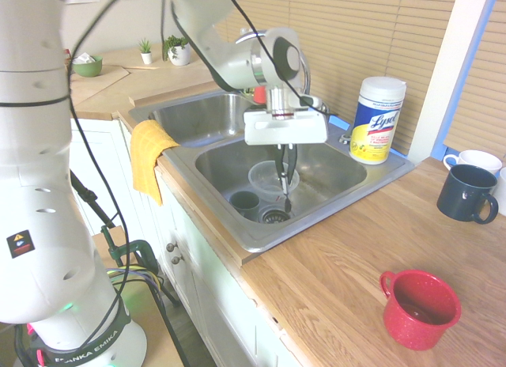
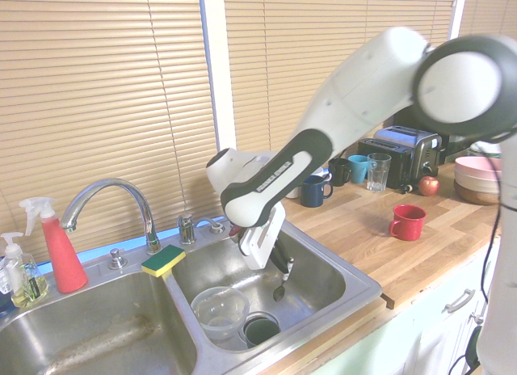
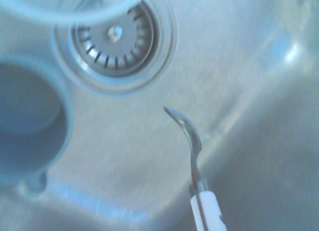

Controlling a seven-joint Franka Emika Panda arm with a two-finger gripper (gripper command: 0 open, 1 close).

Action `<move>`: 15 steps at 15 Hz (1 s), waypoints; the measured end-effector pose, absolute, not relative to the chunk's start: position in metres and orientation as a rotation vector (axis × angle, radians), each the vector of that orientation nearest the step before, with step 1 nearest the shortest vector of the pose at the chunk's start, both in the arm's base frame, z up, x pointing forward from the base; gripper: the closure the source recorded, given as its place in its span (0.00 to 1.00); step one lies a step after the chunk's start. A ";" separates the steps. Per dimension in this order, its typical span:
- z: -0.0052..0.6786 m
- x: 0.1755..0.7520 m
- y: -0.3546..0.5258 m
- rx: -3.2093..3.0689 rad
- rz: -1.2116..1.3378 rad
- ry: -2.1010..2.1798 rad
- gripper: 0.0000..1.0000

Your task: Put the spoon into the sink

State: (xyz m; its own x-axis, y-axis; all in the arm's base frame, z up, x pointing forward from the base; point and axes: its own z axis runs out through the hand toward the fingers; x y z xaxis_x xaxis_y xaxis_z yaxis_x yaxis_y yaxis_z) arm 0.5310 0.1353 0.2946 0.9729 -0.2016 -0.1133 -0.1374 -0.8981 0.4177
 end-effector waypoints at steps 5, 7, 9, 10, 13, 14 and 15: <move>0.252 0.545 0.121 2.659 -0.292 -0.270 0.00; 0.240 0.543 0.122 2.641 -0.309 -0.270 0.00; 0.232 0.543 0.118 2.628 -0.320 -0.281 0.00; 0.230 0.545 0.115 2.624 -0.323 -0.287 0.00; 0.230 0.549 0.109 2.619 -0.320 -0.304 0.00; 0.229 0.550 0.108 2.617 -0.320 -0.307 0.00; 0.229 0.550 0.107 2.616 -0.320 -0.310 0.00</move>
